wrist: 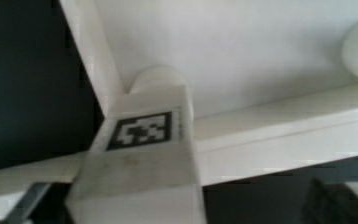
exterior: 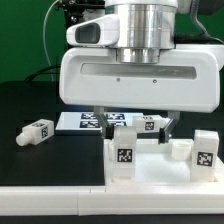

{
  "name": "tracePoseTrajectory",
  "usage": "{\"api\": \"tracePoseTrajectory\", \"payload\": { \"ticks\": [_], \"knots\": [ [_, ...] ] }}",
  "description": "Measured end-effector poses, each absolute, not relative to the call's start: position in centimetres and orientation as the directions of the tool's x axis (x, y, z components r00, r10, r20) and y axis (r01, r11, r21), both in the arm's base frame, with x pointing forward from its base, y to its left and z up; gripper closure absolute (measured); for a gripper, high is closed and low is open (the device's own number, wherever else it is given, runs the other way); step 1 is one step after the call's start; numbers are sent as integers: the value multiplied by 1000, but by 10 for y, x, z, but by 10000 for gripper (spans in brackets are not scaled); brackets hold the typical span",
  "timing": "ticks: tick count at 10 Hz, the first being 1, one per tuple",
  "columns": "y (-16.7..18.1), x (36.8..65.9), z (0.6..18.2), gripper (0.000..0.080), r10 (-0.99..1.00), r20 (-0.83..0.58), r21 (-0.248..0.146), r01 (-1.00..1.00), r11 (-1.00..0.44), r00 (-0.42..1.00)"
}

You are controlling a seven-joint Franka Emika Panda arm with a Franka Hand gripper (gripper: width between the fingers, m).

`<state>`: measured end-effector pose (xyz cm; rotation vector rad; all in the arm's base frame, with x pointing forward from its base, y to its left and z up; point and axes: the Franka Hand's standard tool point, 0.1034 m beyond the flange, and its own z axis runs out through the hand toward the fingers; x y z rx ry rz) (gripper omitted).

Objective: Assemble square table

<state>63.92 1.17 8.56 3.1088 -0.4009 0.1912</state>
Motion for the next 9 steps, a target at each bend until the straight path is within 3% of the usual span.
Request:
{"api": "tracePoseTrajectory", "payload": {
  "ticks": [2,4,9],
  "knots": [
    [4,639,86,514,-372,120,-22,-372,-928,921],
    [1,639,84,513,-496,118,-36,-495,-868,860],
    [-4,635,83,513,-942,28,-92,-937,-336,335]
  ]
}}
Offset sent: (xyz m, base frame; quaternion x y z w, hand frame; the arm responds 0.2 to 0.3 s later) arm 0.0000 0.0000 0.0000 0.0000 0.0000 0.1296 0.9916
